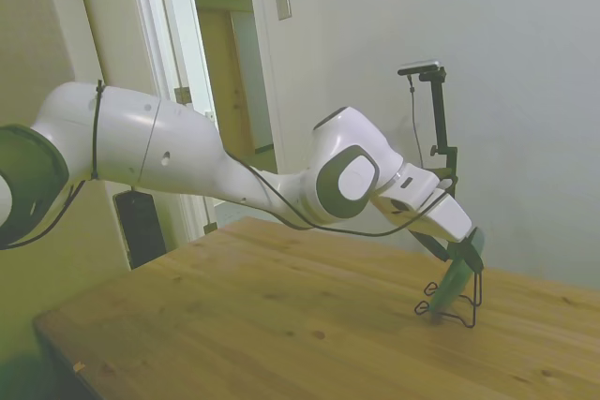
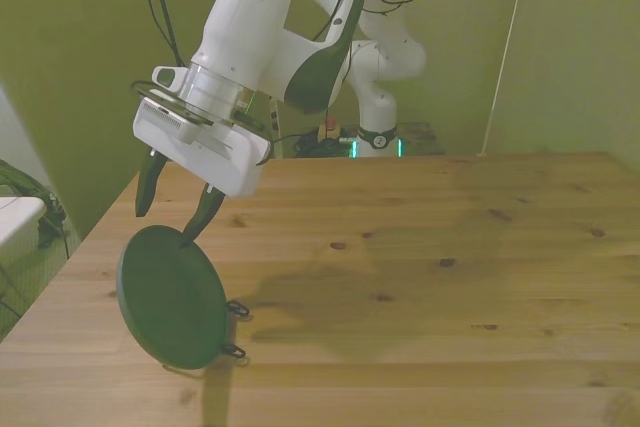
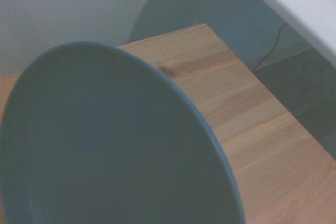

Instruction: Unload the plate

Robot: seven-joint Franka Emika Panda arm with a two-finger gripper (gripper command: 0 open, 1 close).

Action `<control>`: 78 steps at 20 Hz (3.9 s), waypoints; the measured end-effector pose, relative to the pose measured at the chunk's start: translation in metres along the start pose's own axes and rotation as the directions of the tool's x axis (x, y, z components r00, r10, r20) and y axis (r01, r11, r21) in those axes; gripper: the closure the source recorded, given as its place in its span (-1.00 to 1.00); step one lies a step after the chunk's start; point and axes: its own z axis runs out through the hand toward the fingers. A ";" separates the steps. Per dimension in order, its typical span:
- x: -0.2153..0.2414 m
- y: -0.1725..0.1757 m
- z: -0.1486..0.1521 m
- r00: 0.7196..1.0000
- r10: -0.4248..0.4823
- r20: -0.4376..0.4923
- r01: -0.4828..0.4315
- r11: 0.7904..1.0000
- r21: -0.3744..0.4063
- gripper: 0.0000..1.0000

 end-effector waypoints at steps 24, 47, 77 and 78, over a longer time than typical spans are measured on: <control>0.003 0.005 0.014 0.999 -0.035 -0.018 0.036 0.999 0.029 1.00; 0.002 0.001 0.010 0.999 -0.041 -0.023 0.042 0.998 0.040 1.00; -0.141 -0.045 -0.147 0.908 -0.185 0.376 0.153 0.982 0.112 1.00; -0.147 -0.039 -0.144 0.897 -0.195 0.397 0.167 0.980 0.104 1.00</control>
